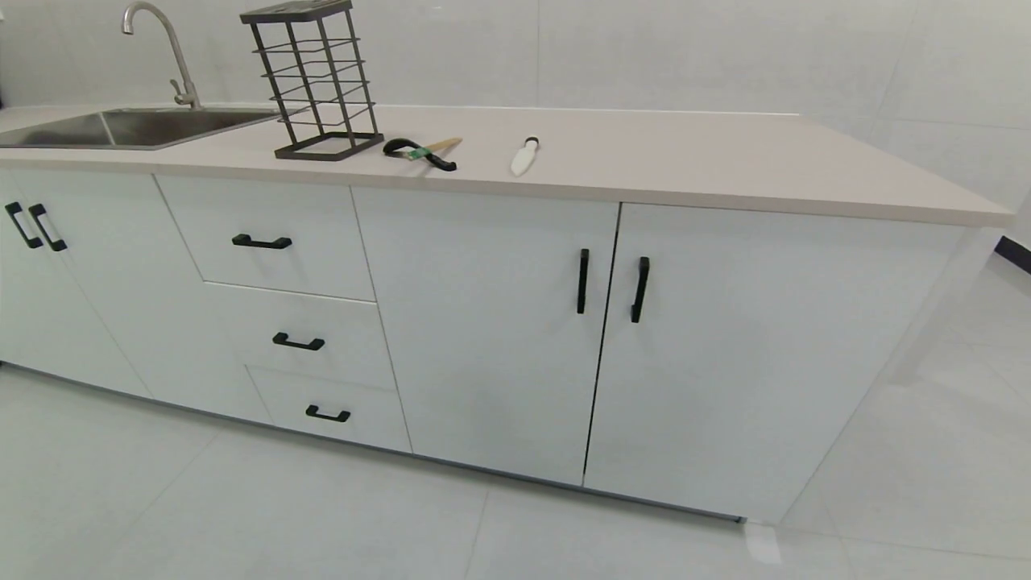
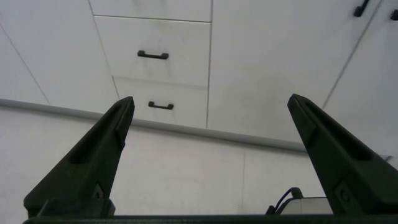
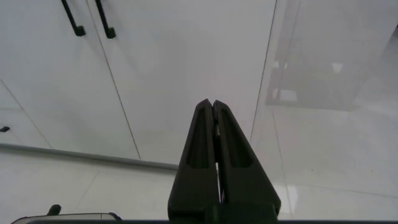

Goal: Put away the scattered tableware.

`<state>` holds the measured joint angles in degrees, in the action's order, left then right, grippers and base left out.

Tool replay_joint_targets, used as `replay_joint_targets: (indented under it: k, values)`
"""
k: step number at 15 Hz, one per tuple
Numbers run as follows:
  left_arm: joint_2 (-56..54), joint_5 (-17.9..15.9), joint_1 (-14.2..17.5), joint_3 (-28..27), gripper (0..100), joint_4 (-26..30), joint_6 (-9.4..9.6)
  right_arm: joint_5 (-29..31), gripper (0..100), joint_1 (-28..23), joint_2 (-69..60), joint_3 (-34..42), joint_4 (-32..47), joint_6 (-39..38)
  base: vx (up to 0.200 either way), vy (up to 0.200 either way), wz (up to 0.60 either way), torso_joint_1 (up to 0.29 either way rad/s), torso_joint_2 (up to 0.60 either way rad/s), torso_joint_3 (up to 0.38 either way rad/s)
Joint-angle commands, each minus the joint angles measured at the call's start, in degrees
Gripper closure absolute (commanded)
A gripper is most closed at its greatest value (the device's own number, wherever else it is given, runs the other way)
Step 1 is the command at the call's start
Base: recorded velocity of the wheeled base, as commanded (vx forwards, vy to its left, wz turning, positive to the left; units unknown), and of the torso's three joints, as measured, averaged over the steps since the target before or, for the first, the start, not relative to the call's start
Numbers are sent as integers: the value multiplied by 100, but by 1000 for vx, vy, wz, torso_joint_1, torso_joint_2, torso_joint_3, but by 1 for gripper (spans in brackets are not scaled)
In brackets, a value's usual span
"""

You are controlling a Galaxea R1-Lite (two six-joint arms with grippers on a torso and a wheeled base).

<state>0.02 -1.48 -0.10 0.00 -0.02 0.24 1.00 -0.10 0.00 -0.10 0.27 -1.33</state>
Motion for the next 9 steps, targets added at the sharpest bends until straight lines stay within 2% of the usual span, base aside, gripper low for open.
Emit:
replay_joint_targets:
  k: [1,4,9]
  values:
    - [-2,-2,1,0,0,2,2,-3,100,1,9,1,0,1,200,200,0,12,2,7]
    - [-2,-11,1,0,0,2,2,-3,100,1,9,1,0,1,200,200,0,2,4,1]
    - [-2,-2,1,0,0,2,2,-3,100,1,9,1,0,1,0,200,0,3,4,0]
